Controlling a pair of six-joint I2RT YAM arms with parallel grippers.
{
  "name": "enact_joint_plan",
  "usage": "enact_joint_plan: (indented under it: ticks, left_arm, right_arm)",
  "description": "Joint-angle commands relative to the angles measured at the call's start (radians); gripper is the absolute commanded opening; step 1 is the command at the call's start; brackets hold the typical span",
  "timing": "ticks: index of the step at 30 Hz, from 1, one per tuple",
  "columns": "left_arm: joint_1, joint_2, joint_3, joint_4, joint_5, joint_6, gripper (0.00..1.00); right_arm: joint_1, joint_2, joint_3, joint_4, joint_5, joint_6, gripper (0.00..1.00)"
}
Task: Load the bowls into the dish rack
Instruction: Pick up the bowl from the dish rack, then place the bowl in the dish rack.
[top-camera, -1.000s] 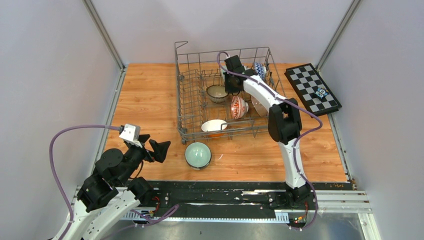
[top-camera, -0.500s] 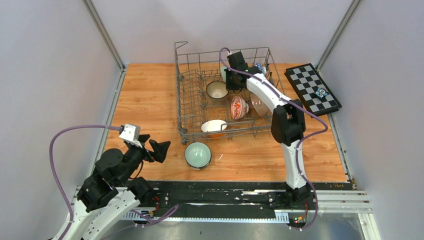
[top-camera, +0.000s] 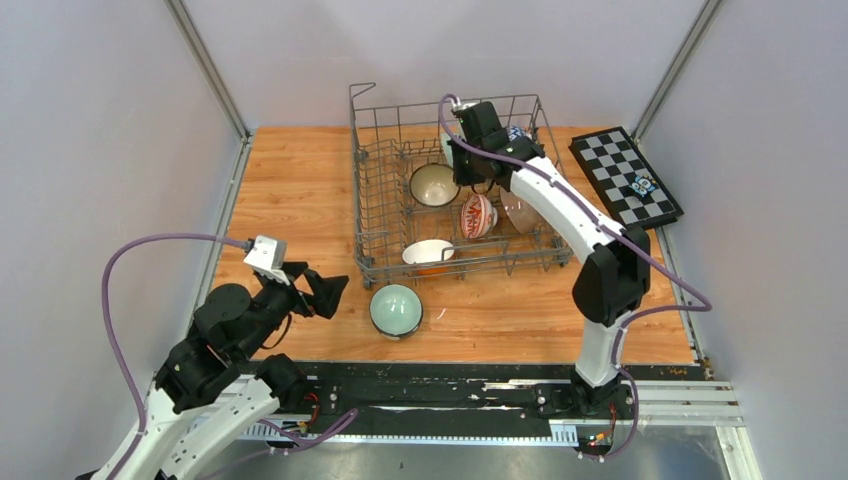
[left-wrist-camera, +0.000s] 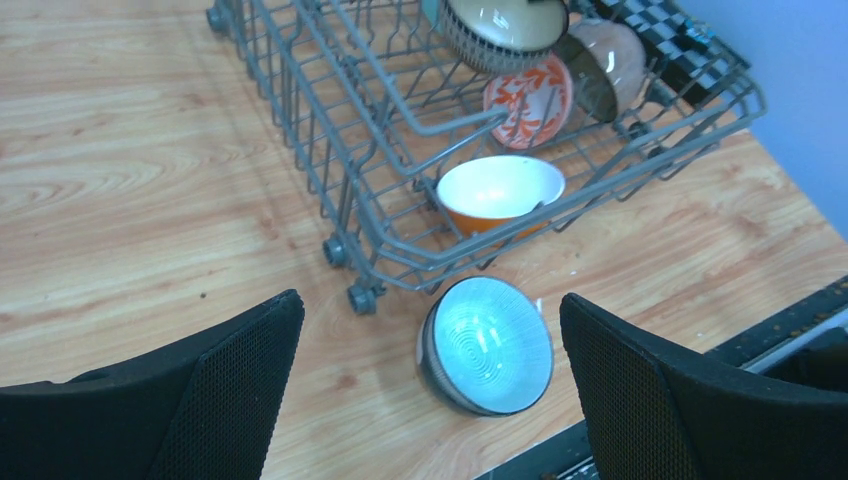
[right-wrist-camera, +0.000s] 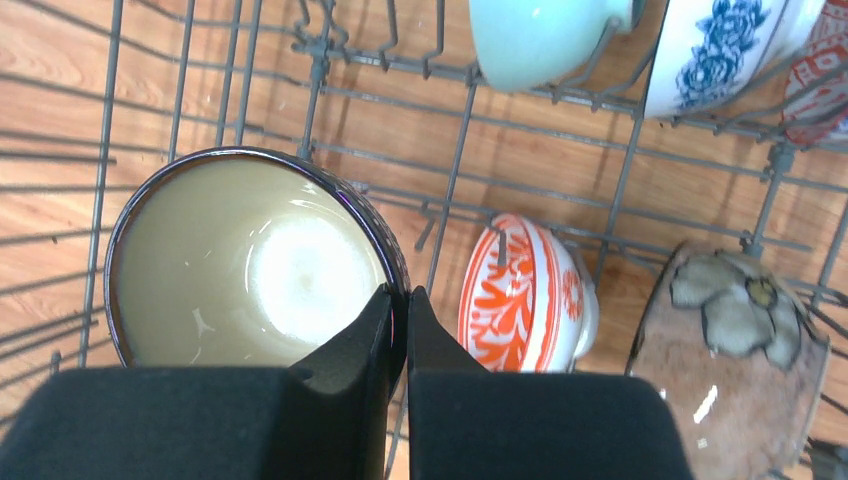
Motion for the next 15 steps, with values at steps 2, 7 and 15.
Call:
enact_joint_plan:
  ticks: [2, 7, 15]
  left_arm:
    - [0.004, 0.104, 0.133, 0.059, 0.109, -0.036, 1.0]
    - [0.003, 0.244, 0.249, 0.061, 0.195, -0.05, 1.0]
    - [0.004, 0.419, 0.319, 0.11, 0.302, -0.098, 1.0]
  right_arm:
    - [0.068, -0.187, -0.117, 0.014, 0.104, -0.057, 0.02]
    - [0.159, -0.335, -0.236, 0.033, 0.201, -0.094, 0.02]
    - [0.313, -0.504, -0.336, 0.033, 0.319, -0.093, 0.02]
